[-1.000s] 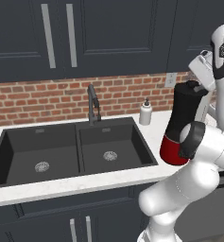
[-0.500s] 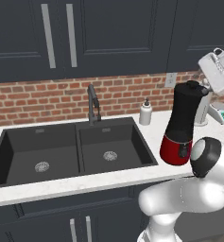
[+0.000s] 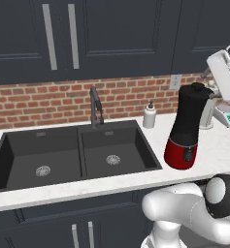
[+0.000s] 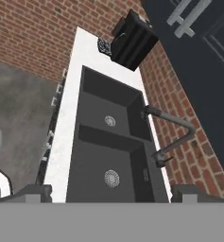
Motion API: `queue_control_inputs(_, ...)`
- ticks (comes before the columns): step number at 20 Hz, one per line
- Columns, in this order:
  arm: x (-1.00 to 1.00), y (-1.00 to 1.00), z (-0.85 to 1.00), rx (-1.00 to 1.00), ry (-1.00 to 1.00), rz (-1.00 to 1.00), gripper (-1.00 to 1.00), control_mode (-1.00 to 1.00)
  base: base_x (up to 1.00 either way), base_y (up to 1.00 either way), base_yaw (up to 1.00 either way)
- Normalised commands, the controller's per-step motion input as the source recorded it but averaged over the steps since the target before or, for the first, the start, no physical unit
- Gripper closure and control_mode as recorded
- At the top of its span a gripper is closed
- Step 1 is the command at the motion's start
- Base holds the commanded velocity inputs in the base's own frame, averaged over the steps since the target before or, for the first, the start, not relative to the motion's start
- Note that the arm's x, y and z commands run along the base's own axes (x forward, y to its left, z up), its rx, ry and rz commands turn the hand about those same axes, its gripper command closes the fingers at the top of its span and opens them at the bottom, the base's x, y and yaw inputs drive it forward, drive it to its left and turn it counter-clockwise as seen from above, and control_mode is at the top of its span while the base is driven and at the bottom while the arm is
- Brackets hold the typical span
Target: Close the lid blender by securely placing the lid on top.
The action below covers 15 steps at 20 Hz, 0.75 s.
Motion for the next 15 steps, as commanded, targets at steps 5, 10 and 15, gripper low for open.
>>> queue_control_inputs(5, -0.66, 0.99, 0.04, 0.00, -0.04, 0.00, -1.00, -1.00, 0.00, 0.00, 0.00)
queue_control_inputs(10, -0.62, 1.00, 0.00, -0.03, 0.00, 0.00, -1.00, -1.00, 0.00, 0.00, 0.00)
queue_control_inputs(15, -0.56, 0.93, -0.08, -0.09, -0.02, -0.01, -1.00, -1.00, 0.00, 0.00, 0.00)
